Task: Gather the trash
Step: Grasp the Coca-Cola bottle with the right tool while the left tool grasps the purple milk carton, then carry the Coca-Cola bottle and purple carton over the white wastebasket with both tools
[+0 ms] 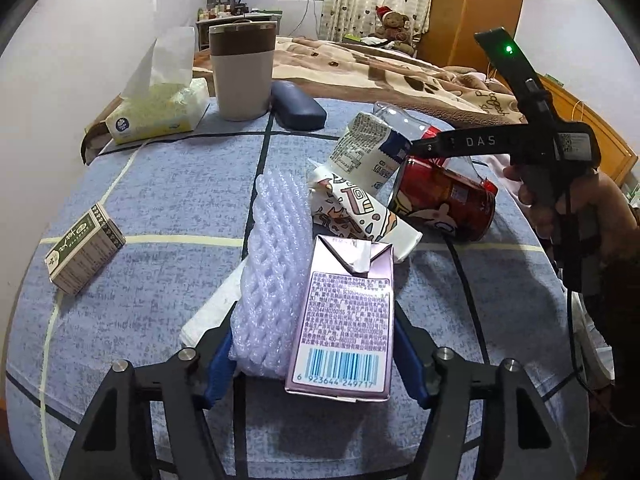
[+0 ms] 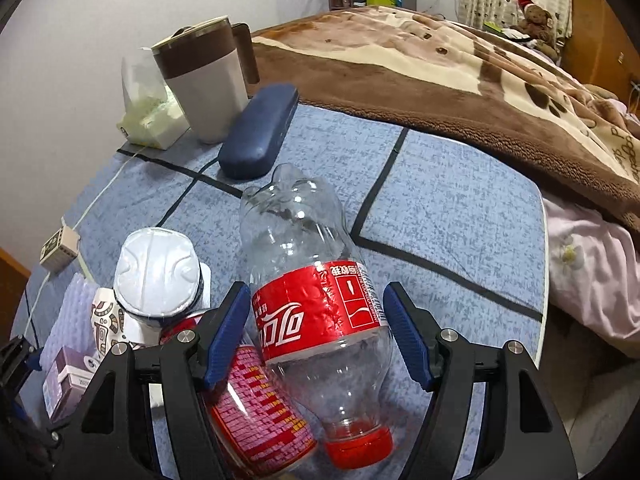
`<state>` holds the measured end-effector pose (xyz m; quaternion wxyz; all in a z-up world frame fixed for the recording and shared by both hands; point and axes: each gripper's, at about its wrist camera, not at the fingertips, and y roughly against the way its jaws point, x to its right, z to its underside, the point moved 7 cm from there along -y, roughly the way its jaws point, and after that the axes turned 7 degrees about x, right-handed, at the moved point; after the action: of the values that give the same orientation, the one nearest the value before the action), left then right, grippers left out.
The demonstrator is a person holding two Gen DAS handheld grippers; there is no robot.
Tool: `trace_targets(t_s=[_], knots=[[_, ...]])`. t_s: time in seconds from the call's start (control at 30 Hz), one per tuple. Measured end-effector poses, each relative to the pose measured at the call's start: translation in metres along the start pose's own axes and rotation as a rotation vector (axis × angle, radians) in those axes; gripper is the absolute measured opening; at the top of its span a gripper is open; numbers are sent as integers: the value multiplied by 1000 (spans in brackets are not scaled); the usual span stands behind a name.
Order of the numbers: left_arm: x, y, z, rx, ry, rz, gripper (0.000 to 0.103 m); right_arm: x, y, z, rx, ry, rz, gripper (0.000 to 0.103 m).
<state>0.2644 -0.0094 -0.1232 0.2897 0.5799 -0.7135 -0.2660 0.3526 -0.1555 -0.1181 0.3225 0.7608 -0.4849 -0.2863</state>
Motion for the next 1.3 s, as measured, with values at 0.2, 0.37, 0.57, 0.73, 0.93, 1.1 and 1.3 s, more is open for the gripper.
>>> trace_targets(t_s=[0.2,0.37,0.57,0.73,0.93,1.1,1.3], knots=[[1,-1,1,1,13,14,62,6,9,8,-2,-68,2,68],[2,5,0,17,22,21,61,9,24,15,33,-84,39,68],[5,17,-1,55,34,25,61,12,47,24,95,-135,48,68],[10,29,-2,75,33,31,61,11,70,31,157,-181,39,68],[18,49,1,119,14,80,61,5,99,43,226,-210,49,68],[30,55,20,84,-19,134,61,-3,114,64,245,-227,33,68],[40,54,54,19,-92,152,61,-11,126,95,226,-242,46,68]])
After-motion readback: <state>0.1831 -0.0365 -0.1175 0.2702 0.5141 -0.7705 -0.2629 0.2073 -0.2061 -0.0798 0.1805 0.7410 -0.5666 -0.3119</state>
